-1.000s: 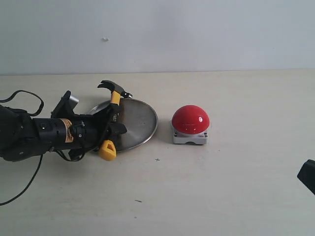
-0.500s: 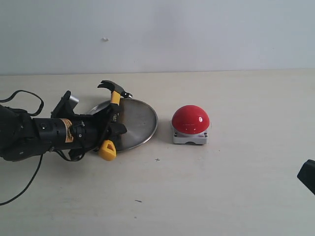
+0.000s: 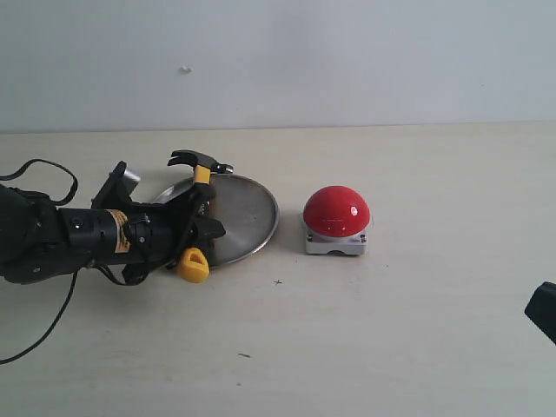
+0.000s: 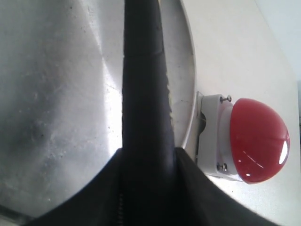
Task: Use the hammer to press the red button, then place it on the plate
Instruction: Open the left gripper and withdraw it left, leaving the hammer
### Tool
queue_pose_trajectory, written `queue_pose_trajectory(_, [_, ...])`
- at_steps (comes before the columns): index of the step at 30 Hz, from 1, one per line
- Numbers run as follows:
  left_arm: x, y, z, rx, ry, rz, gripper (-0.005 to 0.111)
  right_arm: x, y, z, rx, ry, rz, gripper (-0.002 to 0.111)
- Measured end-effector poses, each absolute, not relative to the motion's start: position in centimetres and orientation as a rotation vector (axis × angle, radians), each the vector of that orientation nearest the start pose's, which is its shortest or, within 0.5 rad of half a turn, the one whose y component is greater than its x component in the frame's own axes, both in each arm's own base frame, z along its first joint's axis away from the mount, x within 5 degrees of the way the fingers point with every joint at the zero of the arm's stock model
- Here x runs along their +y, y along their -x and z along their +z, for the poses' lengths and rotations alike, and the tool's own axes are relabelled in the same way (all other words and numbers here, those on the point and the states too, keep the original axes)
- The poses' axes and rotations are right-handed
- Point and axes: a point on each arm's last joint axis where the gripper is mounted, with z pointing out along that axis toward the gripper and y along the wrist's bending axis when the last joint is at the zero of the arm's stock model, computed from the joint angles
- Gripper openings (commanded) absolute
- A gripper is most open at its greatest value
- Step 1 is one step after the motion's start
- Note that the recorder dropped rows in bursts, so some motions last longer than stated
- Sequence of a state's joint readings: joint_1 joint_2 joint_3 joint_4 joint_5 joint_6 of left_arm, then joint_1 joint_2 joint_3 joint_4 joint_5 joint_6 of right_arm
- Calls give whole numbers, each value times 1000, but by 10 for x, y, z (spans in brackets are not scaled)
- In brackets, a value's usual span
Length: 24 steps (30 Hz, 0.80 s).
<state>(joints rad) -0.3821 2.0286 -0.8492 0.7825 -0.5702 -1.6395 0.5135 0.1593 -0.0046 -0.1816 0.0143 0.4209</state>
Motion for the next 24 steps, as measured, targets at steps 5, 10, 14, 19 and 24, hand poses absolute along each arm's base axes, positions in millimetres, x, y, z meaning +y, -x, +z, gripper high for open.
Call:
queue_pose_trajectory(5, [-167, -321, 95, 2408, 449, -1113, 29, 34, -61, 203, 1668, 228, 568, 0])
queue_pose_trajectory(10, [-167, -321, 94, 2419, 437, -1111, 30, 34, -61, 203, 1668, 228, 568, 0])
queue_pose_trajectory(14, [-167, -320, 94, 2430, 402, -1109, 48, 34, -61, 203, 1668, 228, 568, 0])
queue_pose_trajectory(19, [-168, -319, 94, 2431, 388, -1115, 55, 34, -61, 203, 1668, 228, 568, 0])
queue_pose_trajectory(24, [-167, -319, 94, 2433, 382, -1113, 55, 34, -61, 203, 1668, 228, 568, 0])
